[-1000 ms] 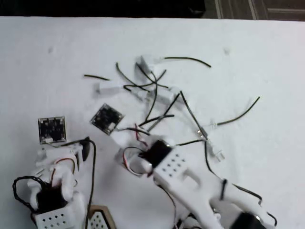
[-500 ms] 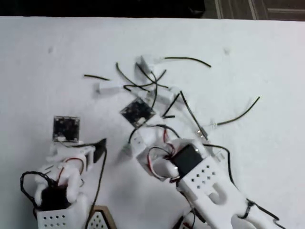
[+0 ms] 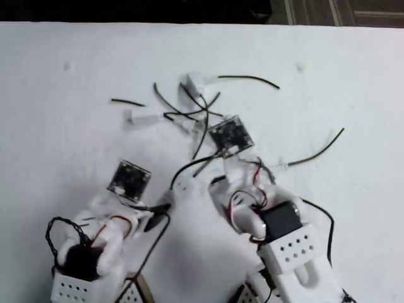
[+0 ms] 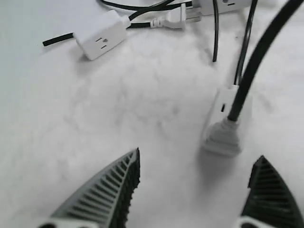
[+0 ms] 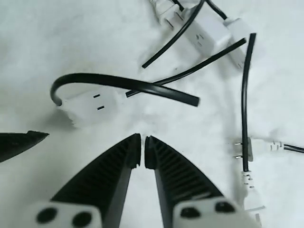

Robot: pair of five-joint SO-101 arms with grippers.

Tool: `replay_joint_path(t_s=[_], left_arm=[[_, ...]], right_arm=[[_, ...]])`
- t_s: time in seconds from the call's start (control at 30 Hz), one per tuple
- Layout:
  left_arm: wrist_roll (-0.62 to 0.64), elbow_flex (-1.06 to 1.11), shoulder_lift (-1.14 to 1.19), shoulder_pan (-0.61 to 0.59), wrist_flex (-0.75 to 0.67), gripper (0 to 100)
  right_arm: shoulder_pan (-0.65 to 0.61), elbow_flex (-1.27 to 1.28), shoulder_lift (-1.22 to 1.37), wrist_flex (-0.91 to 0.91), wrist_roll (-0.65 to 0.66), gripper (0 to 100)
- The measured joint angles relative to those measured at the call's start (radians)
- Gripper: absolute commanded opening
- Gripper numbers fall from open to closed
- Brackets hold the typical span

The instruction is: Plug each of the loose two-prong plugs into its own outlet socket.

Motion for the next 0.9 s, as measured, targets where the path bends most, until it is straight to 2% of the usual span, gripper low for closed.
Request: replay_joint_path(t_s=[0.43, 0.7, 0.9], left_arm=[[-0.021, 0.006, 0.002, 0.037, 0.005, 37], [-0.021, -0.140, -0.003, 0.041, 0.124, 37], [-0.021, -0.284, 0.219, 0.041, 0.127, 37]], right_arm=[[0.023, 0.000, -0.002, 0.000, 0.000, 1.8], [0.023, 0.000, -0.002, 0.000, 0.000, 1.8], [0.023, 0.000, -0.002, 0.000, 0.000, 1.8]])
